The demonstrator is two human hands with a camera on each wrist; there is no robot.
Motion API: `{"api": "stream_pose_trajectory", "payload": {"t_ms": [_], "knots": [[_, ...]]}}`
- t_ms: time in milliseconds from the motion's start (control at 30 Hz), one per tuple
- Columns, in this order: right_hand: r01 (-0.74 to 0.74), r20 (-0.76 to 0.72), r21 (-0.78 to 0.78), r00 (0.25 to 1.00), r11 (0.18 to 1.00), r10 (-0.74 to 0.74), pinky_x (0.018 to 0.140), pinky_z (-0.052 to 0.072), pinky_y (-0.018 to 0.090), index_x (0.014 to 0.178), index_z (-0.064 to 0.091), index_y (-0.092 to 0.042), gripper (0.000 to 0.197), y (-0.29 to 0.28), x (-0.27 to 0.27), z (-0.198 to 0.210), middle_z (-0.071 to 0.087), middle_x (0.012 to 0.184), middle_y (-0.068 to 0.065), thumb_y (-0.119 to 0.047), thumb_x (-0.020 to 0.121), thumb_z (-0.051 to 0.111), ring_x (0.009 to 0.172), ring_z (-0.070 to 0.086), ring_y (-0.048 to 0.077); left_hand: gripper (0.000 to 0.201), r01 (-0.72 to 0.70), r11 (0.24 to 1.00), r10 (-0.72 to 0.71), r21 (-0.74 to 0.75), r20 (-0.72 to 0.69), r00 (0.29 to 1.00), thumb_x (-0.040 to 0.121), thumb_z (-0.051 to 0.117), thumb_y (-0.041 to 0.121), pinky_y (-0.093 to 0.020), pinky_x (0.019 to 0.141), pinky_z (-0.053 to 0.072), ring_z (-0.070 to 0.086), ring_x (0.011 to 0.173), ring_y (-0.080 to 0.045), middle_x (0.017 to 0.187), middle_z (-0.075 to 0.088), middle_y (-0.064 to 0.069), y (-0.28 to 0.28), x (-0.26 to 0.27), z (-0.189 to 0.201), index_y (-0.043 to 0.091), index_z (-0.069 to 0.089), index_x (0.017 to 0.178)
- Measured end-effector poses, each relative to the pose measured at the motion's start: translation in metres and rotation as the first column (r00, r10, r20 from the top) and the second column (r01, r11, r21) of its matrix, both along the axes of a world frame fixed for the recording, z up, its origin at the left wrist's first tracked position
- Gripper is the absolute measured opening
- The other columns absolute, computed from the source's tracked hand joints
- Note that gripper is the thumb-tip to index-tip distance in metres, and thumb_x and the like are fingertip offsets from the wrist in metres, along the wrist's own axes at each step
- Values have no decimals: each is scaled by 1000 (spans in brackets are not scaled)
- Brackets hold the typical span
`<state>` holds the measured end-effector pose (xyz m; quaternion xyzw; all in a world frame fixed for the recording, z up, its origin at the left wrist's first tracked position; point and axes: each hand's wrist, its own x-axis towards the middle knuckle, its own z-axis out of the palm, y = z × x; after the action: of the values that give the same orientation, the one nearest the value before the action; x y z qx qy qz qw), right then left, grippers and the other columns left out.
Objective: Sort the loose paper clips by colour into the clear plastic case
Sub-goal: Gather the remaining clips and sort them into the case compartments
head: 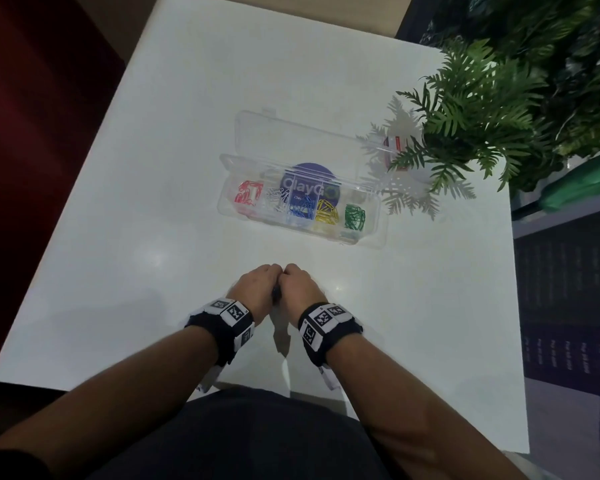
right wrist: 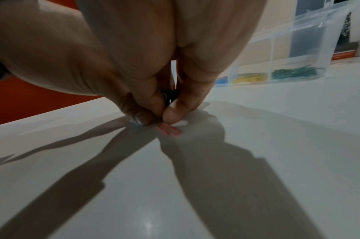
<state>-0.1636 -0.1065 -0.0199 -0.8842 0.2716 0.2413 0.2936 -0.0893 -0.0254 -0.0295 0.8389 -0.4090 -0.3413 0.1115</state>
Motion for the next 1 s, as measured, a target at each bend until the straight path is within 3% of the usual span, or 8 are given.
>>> {"api": "stream_pose_trajectory", "payload": {"t_ms": [167,367,500,567,667,733,900,1000], "knots": [[-12,-75,-4,997,1000,12,93,47,40,116,58,-7,33,-7,4,1,49,115,12,-13,84,62,107,52,31,20,69,996,-71,48,37,997,88,44,7,-32,69,38,57,93,-29,104,60,-10,-3,2,2,9,47,107],[208,40,51,977,977,-210,71,44,28,93,68,-9,18,-23,-3,6,62,99,11,-6,81,55,93,60,28,26,59,995,-63,77,48,997,95,43,11,-34,85,42,55,108,-29,119,58,-10,-8,7,-8,9,54,119],[370,114,121,917,921,-383,66,39,21,86,69,-10,13,-42,-13,15,66,90,7,-5,77,61,82,57,22,19,-159,987,156,-30,-91,984,92,50,10,-29,75,45,59,88,-24,99,65,-8,-10,21,-8,10,67,101],[463,144,211,856,861,-496,60,44,23,77,67,-14,11,-49,-17,22,68,82,7,-4,73,63,78,62,24,14,-409,912,370,-23,-384,846,91,53,9,-26,56,37,50,63,-19,71,58,-4,-11,28,-2,9,66,86],[468,216,293,817,834,-534,67,52,28,63,59,-24,23,-53,-14,42,67,72,4,-3,71,66,77,69,27,23,-710,689,514,148,-790,334,89,45,4,-26,51,28,40,55,-20,60,41,-6,-15,32,16,8,51,67],[400,287,295,829,868,-480,72,53,33,62,59,-24,24,-49,-8,57,65,71,0,-3,69,68,77,68,25,25,-740,631,478,234,-868,133,89,38,6,-26,50,33,44,54,-21,60,43,-7,-21,30,28,8,45,66],[136,316,205,928,969,-197,73,48,27,87,70,-13,11,-31,8,87,66,85,3,-9,77,68,80,59,18,31,-707,616,421,347,-904,-77,92,27,9,-23,46,49,49,48,-17,61,54,-8,-27,23,47,6,50,72],[121,292,253,936,960,-195,71,51,17,96,71,-18,20,-33,8,92,68,85,-2,-8,79,69,77,63,12,29,-693,605,412,393,-899,-150,95,31,12,-26,49,54,58,53,-18,66,62,-7,-17,26,46,5,56,82]]}}
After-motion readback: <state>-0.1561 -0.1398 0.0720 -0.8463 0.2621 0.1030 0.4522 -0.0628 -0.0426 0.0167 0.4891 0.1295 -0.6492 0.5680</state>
